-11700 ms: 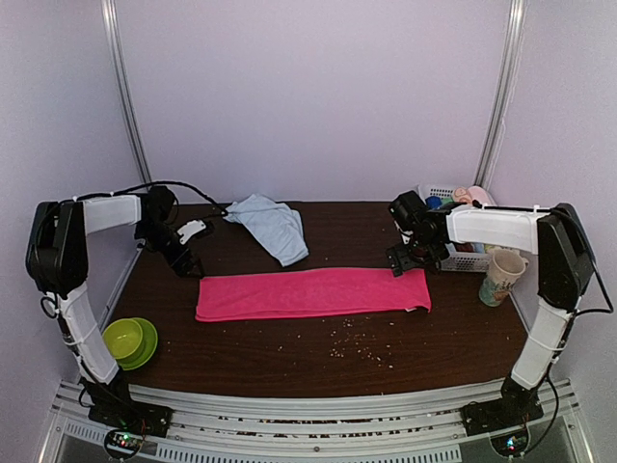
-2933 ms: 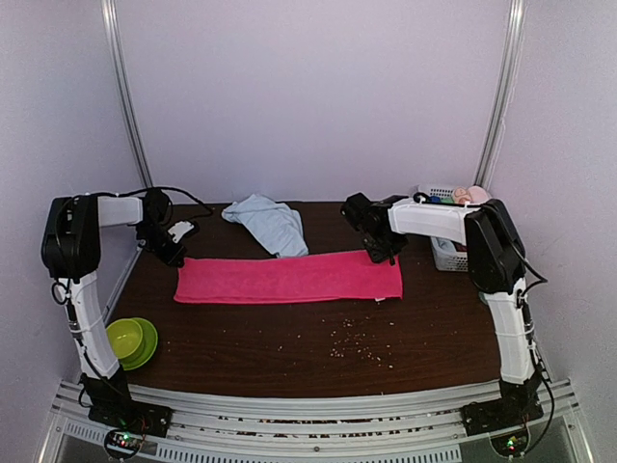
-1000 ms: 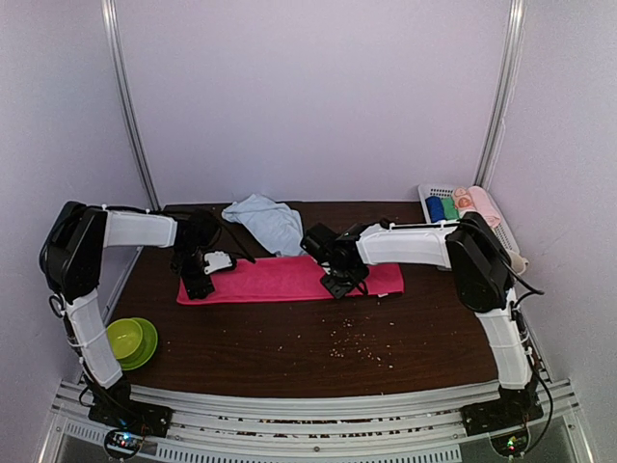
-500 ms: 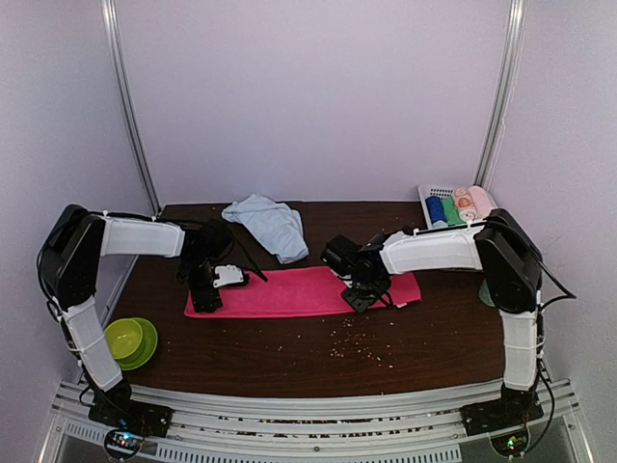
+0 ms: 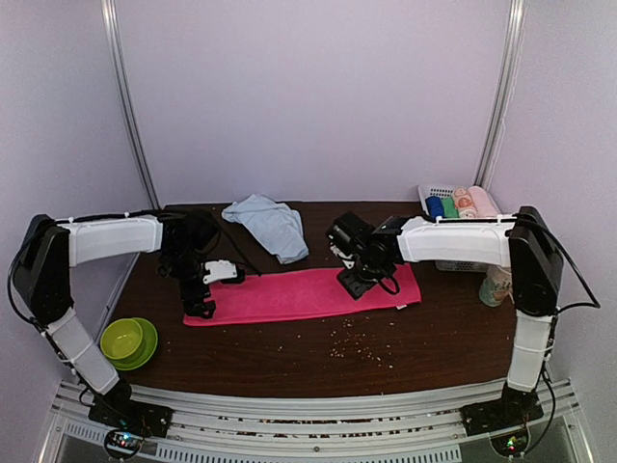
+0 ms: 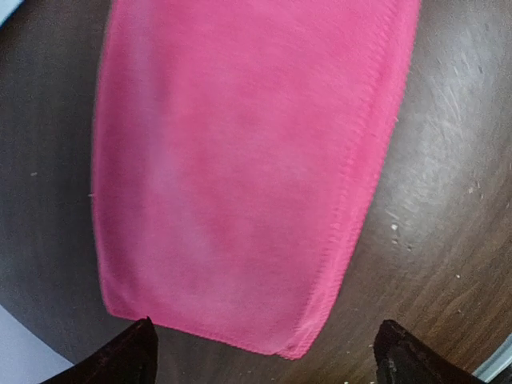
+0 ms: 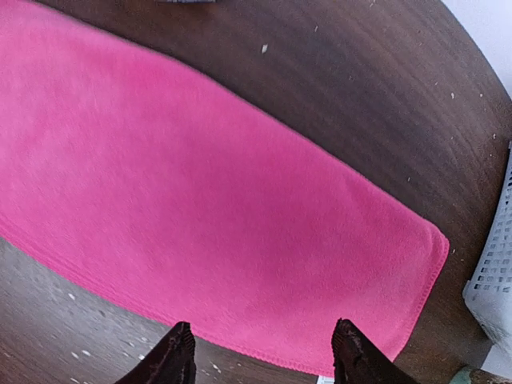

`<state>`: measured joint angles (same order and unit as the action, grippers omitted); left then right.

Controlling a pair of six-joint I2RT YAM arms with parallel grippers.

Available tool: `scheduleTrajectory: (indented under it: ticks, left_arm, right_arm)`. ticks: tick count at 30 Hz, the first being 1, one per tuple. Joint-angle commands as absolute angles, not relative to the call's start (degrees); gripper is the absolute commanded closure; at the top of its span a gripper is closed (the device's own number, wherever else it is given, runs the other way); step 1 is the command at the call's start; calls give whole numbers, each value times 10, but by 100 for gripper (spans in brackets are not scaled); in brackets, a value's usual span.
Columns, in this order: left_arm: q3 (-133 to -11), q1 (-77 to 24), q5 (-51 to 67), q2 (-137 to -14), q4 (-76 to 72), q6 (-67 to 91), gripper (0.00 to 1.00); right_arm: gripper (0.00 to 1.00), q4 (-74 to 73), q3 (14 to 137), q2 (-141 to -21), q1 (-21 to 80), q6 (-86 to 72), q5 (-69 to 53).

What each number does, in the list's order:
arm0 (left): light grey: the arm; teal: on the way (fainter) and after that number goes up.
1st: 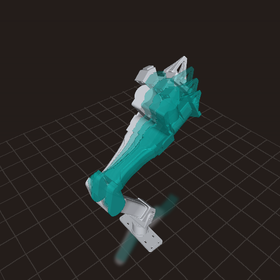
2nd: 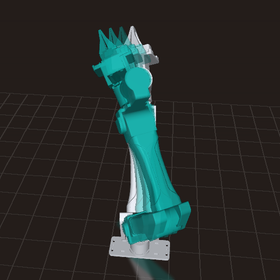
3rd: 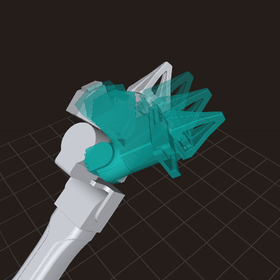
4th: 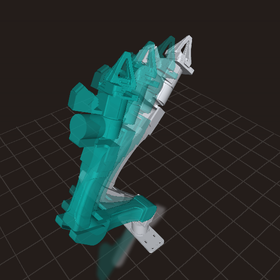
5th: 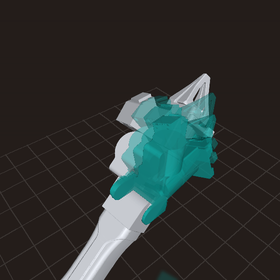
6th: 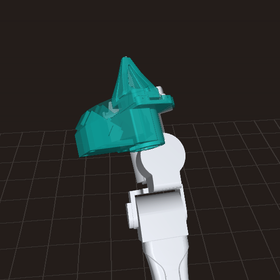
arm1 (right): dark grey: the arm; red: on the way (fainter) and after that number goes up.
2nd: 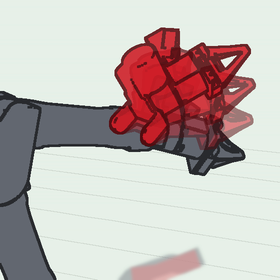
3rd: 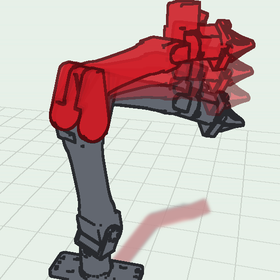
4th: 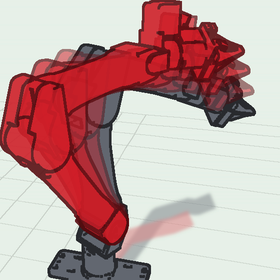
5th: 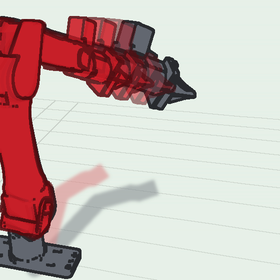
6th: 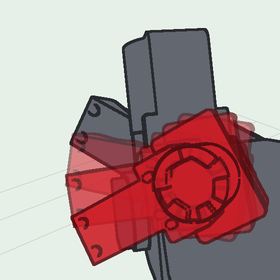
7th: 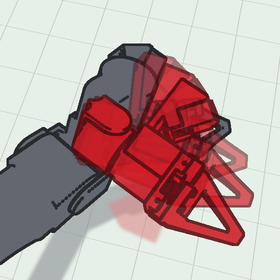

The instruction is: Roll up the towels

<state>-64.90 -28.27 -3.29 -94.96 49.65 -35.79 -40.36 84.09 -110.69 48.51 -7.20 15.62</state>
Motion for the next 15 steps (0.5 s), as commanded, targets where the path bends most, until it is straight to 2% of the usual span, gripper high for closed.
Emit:
scheduleTrajectory:
  ticks: [1,6,11,15]
  left_arm:
    - [-732,-239,-26,-950,456,-288,2]
    - [-772,-227,-118,-1010,364,-235,3]
    - [-794,-226,-182,-1076,332,-242,3]
    - [-796,-227,-205,-1103,319,-248,3]
  right_arm:
    - [43,-356,911,-1120,488,-106,143]
    - [42,-348,1011,-1213,489,-133,165]
    - [38,-357,1101,-1309,492,-155,182]
    - [38,-334,1119,-1339,496,-179,201]
